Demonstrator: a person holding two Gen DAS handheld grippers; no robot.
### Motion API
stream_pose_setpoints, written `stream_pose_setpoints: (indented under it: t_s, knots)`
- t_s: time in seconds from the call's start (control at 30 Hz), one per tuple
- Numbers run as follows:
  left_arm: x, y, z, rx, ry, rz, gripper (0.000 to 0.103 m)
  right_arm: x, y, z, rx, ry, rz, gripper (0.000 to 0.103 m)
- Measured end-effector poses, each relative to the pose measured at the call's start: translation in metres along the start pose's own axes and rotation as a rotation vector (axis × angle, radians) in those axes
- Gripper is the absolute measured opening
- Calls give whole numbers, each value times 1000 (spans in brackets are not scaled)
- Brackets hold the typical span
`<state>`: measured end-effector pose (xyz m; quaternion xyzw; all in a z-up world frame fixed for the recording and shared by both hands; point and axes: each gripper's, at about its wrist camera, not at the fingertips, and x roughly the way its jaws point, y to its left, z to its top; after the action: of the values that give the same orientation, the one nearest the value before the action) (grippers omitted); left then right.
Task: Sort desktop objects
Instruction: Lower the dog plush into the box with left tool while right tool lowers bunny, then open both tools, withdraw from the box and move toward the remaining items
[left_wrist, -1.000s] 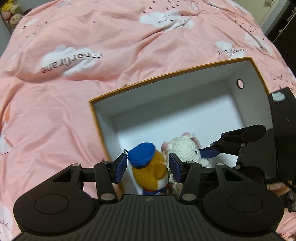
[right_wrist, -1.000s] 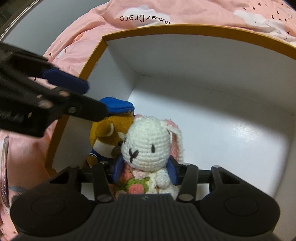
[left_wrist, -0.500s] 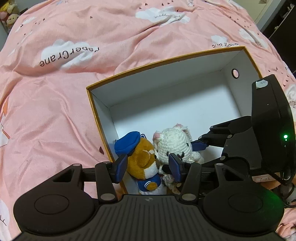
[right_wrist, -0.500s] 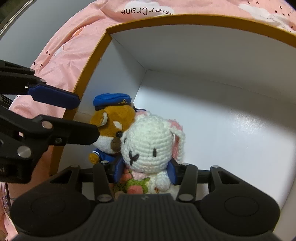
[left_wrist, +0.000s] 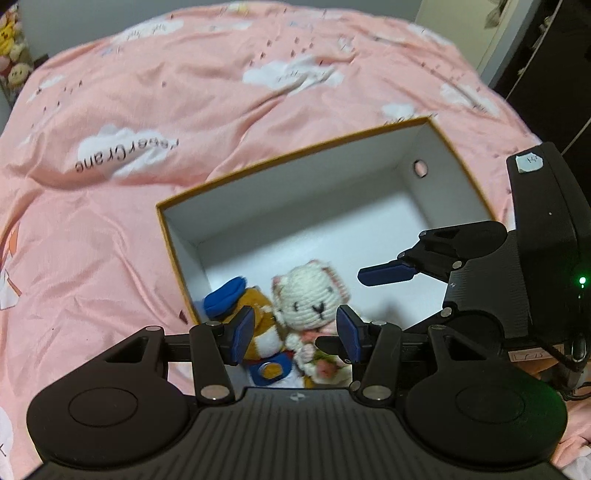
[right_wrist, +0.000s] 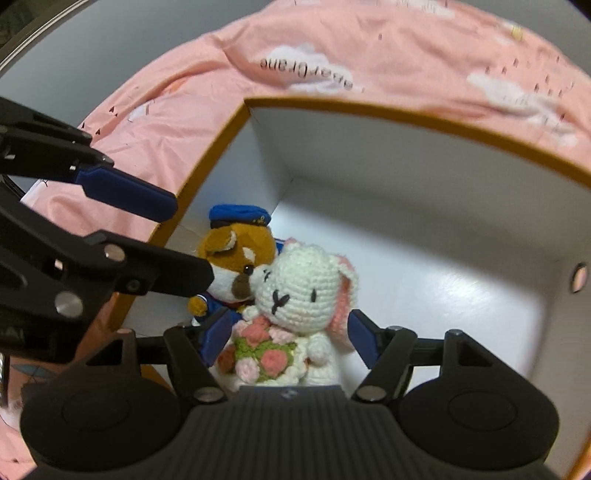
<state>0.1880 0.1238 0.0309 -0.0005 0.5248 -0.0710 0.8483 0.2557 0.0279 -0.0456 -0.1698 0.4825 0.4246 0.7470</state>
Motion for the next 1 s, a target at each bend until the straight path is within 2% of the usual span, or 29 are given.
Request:
stream_pose_setpoints:
  t_s: [0.17,0.37,0.47,0.57,0.63,0.73,0.83,0.93,1.0]
  knots:
    - [-24,-16,-18,9,-99,-20,58,-37,6,-17,-28,-134,-25,72]
    - [-58,-36,-54,-13,-232,-34,58,-89,15,-52,-38,-344,6,70]
    - [-68,-48,-78,-11,-280,-18,58,-111,17,-74,-28,-423,18,60]
    - [-69,-60,-99,-6,-306,-9,58,-129,20,-99,-19,-490,7,60]
    - [-63,-68,-112,3,-289,-20,58,-135,21,-115,-9,-517,-4,60]
    - [-52,-79,-130,-6,-237,-50,58,-137,22,-133,6,-508,-10,60]
    - [-38,-90,-142,8,-187,-66,60,-130,27,-152,0,-457,-50,60]
    - [-19,-102,-149,28,-115,-27,61,-115,29,-168,10,-373,-66,60]
    - [-6,-108,-153,37,-63,30,61,-104,28,-175,37,-305,-100,50]
